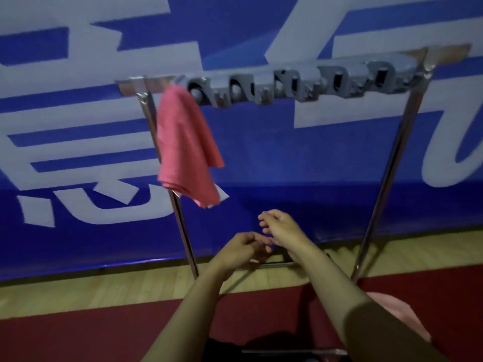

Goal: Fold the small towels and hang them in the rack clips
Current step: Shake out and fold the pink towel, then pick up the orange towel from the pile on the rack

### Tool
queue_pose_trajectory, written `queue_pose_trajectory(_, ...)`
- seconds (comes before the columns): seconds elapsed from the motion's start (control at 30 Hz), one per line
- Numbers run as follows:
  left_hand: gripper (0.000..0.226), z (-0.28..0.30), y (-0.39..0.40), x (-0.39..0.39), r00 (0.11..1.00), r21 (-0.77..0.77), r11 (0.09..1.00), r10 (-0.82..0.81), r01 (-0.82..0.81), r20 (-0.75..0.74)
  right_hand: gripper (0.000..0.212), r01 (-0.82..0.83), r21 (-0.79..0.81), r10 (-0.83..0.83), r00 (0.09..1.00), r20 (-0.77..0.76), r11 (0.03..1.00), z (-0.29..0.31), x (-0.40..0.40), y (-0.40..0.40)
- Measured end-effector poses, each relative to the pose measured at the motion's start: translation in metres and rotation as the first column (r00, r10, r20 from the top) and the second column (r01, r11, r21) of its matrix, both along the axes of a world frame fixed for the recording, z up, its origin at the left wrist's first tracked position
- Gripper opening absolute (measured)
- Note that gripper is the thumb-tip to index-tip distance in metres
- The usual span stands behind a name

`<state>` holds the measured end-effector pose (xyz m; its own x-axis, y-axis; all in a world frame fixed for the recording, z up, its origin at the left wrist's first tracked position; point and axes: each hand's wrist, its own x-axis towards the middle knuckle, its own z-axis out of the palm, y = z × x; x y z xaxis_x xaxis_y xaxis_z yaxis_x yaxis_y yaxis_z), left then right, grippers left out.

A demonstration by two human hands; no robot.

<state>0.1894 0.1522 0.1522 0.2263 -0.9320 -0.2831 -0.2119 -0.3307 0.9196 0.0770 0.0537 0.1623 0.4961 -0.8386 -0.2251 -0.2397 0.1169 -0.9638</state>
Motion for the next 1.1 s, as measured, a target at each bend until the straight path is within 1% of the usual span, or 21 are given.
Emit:
queue_pose_trajectory(0.17, 0.023, -0.031, -0.034, -0.036, 0.997, 0.029, 0.997, -0.074, 0.074, 0.004, 0.016, 0.052, 0.073, -0.052, 0.999, -0.005, 0.996, -0.042, -0.051, -0.028)
queue_pose_trajectory(0.27, 0.025, -0.05, -0.057, -0.06, 0.994, 0.057, 0.993, -0.105, 0.104, 0.02, 0.019, 0.092, 0.106, -0.086, 0.995, -0.058, 0.99, -0.076, -0.084, -0.048)
queue_pose_trajectory(0.37, 0.023, -0.07, -0.076, -0.081, 0.988, 0.084, 0.986, -0.15, 0.146, 0.037, 0.019, 0.126, 0.117, -0.107, 0.982, -0.158, 0.985, -0.111, -0.116, -0.066)
queue_pose_trajectory(0.47, 0.022, -0.089, -0.089, -0.098, 0.978, 0.127, 0.973, -0.202, 0.195, 0.049, 0.018, 0.031, 0.054, -0.012, 0.944, -0.33, 0.998, -0.132, -0.138, -0.088)
queue_pose_trajectory(0.53, 0.021, -0.094, -0.104, -0.107, 0.954, 0.154, 0.951, -0.284, 0.267, 0.097, 0.019, -0.029, 0.009, 0.031, 0.885, -0.465, 1.0, -0.141, -0.151, -0.105)
queue_pose_trajectory(0.6, 0.021, -0.091, -0.119, -0.114, 0.926, 0.161, 0.927, -0.358, 0.338, 0.117, 0.016, -0.103, -0.007, 0.078, 0.796, -0.6, 0.995, -0.152, -0.167, -0.122)
queue_pose_trajectory(0.67, 0.022, -0.089, -0.132, -0.119, 0.91, 0.162, 0.915, -0.392, 0.37, 0.136, 0.027, -0.133, 0.011, 0.099, 0.677, -0.729, 0.991, -0.167, -0.185, -0.138)
queue_pose_trajectory(0.7, 0.022, -0.09, -0.136, -0.121, 0.899, 0.165, 0.91, -0.405, 0.38, 0.164, 0.032, -0.137, 0.041, 0.12, 0.637, -0.762, 0.99, -0.176, -0.192, -0.144)
queue_pose_trajectory(0.73, 0.021, -0.093, -0.138, -0.123, 0.879, 0.169, 0.902, -0.428, 0.398, 0.21, 0.034, -0.154, 0.075, 0.154, 0.602, -0.783, 0.985, -0.182, -0.197, -0.147)
queue_pose_trajectory(0.8, 0.019, -0.104, -0.141, -0.129, 0.803, 0.18, 0.872, -0.489, 0.455, 0.341, 0.037, -0.206, 0.118, 0.211, 0.523, -0.826, 0.971, -0.192, -0.201, -0.151)
queue_pose_trajectory(0.87, 0.019, -0.115, -0.144, -0.135, 0.741, 0.215, 0.854, -0.518, 0.473, 0.428, 0.04, -0.23, 0.134, 0.23, 0.464, -0.856, 0.964, -0.205, -0.2, -0.154)
queue_pose_trajectory(0.93, 0.02, -0.123, -0.147, -0.141, 0.737, 0.236, 0.853, -0.521, 0.465, 0.43, 0.039, -0.304, 0.137, 0.246, 0.359, -0.9, 0.943, -0.218, -0.199, -0.154)
queue_pose_trajectory(0.97, 0.021, -0.125, -0.149, -0.144, 0.721, 0.238, 0.846, -0.531, 0.477, 0.445, 0.039, -0.322, 0.152, 0.248, 0.283, -0.927, 0.935, -0.224, -0.199, -0.153)
queue_pose_trajectory(1.0, 0.022, -0.125, -0.151, -0.145, 0.698, 0.245, 0.836, -0.545, 0.491, 0.464, 0.04, -0.328, 0.163, 0.25, 0.244, -0.937, 0.931, -0.232, -0.2, -0.153)
queue_pose_trajectory(1.03, 0.023, -0.125, -0.153, -0.146, 0.669, 0.257, 0.824, -0.561, 0.504, 0.488, 0.042, -0.336, 0.175, 0.265, 0.244, -0.933, 0.926, -0.236, -0.202, -0.155)
queue_pose_trajectory(1.1, 0.023, -0.123, -0.156, -0.147, 0.621, 0.281, 0.802, -0.59, 0.527, 0.517, 0.044, -0.377, 0.3, 0.372, 0.133, -0.919, 0.876, -0.25, -0.21, -0.157)
